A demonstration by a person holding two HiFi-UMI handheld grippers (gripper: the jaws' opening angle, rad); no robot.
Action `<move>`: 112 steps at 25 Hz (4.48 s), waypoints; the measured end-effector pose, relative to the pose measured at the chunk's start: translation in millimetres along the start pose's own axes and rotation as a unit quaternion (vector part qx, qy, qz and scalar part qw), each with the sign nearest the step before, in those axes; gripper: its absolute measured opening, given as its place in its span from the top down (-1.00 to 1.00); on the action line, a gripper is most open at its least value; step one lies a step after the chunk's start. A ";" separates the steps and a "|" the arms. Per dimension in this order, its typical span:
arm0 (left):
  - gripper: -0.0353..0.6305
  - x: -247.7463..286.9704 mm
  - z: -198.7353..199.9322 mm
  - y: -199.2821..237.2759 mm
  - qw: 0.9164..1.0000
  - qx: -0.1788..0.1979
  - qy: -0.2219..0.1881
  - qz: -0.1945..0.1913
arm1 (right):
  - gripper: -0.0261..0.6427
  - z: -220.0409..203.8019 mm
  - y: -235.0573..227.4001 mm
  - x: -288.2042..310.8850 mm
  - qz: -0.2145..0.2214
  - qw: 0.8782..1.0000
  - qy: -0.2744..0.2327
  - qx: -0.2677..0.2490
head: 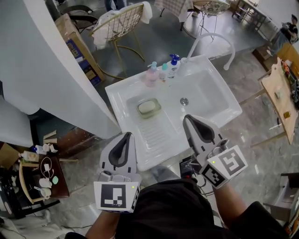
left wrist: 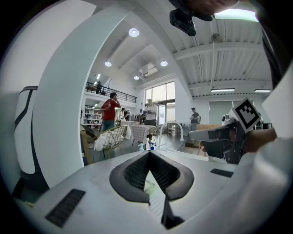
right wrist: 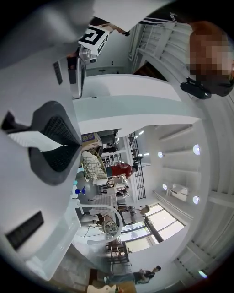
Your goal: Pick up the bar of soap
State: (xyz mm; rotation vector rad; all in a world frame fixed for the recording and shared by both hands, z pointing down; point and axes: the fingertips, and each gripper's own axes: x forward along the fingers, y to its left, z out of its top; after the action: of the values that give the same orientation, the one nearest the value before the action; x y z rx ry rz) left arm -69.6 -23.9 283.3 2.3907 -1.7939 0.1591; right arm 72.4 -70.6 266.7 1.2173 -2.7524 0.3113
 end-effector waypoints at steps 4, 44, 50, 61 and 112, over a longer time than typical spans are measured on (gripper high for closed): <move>0.88 22.8 -0.1 4.5 1.000 0.007 0.006 -0.005 | 0.91 3.0 -17.0 16.6 0.001 1.000 0.003 0.001; 0.88 135.1 -35.9 65.6 0.994 -0.012 0.109 0.008 | 0.90 -60.0 -79.8 154.3 0.081 0.984 0.157 -0.012; 0.88 147.9 -43.7 82.7 0.993 -0.022 0.119 -0.009 | 0.80 -101.0 -76.3 186.2 0.108 0.964 0.235 -0.060; 0.88 147.5 -71.3 99.0 0.988 -0.065 0.141 -0.019 | 0.21 -241.9 -58.9 223.2 0.228 0.851 0.426 -0.207; 0.88 138.1 -82.4 120.7 0.986 -0.080 0.143 -0.015 | 0.11 -302.2 -34.9 226.5 0.183 0.787 0.583 -0.081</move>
State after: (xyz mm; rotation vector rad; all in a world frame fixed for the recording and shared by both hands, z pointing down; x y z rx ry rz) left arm -146.4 -172.5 394.8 2.1574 -1.5767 0.3240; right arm -46.7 -185.6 607.9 0.1981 -1.7769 0.5865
